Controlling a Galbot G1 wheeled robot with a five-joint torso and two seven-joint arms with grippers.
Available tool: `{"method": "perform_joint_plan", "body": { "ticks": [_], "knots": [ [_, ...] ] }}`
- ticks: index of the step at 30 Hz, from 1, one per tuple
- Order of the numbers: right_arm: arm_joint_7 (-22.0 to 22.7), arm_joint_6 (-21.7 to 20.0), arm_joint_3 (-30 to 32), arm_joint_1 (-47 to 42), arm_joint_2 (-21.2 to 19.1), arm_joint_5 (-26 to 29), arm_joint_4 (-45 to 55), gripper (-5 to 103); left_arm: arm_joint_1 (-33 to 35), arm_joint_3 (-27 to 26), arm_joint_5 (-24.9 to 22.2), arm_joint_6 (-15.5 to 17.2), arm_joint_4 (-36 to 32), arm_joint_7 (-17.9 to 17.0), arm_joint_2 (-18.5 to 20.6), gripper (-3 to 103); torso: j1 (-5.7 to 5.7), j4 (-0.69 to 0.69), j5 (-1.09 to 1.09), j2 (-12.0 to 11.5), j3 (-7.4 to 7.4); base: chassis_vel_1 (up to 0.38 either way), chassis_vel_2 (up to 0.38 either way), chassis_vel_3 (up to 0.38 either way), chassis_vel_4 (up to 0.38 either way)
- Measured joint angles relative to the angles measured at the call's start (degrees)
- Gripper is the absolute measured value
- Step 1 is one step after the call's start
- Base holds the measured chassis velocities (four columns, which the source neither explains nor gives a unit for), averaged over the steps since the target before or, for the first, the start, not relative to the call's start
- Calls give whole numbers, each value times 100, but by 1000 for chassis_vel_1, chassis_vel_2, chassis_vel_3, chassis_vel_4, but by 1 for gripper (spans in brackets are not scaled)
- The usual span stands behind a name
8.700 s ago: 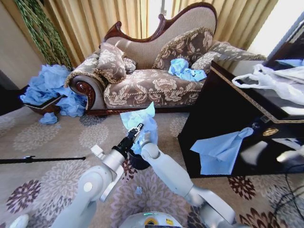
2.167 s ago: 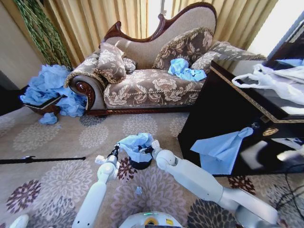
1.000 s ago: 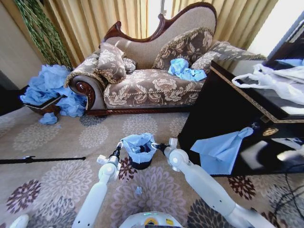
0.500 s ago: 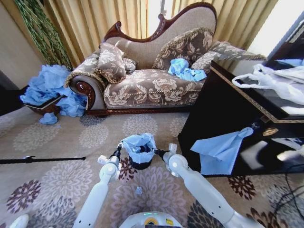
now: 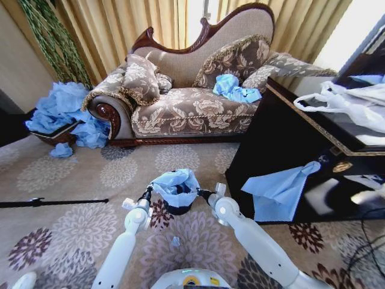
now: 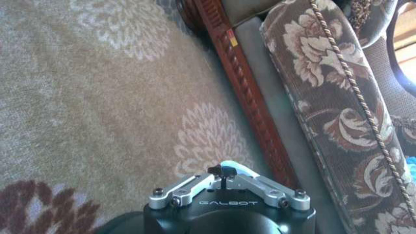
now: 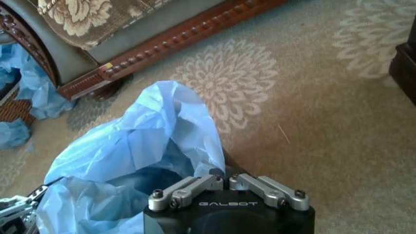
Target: Place a garbage bag over the trash bin.
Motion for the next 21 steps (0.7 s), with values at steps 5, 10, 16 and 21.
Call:
{"method": "perform_joint_plan", "body": {
  "ticks": [5, 10, 16, 21],
  "knots": [
    [-70, 35, -14, -33, -9, -191, 13, -2, 20, -19, 26, 10, -76, -112, 17, 0, 0, 0, 0, 0, 0, 0, 0, 0, 0],
    [-82, 37, -22, -58, -19, -237, 51, 0, 24, -25, 86, 6, -135, -295, 29, 0, 0, 0, 0, 0, 0, 0, 0, 0, 0],
    [-94, 29, -25, -141, -104, -238, 258, 0, 122, -138, 148, -10, -479, -571, 91, 0, 0, 0, 0, 0, 1, 0, 0, 0, 0],
    [-78, -3, 19, -237, -159, -252, 418, 0, 255, -287, 159, 38, -983, -1071, 149, 0, 0, -1, 0, 0, 0, 0, 0, 0, 0]
  ]
}}
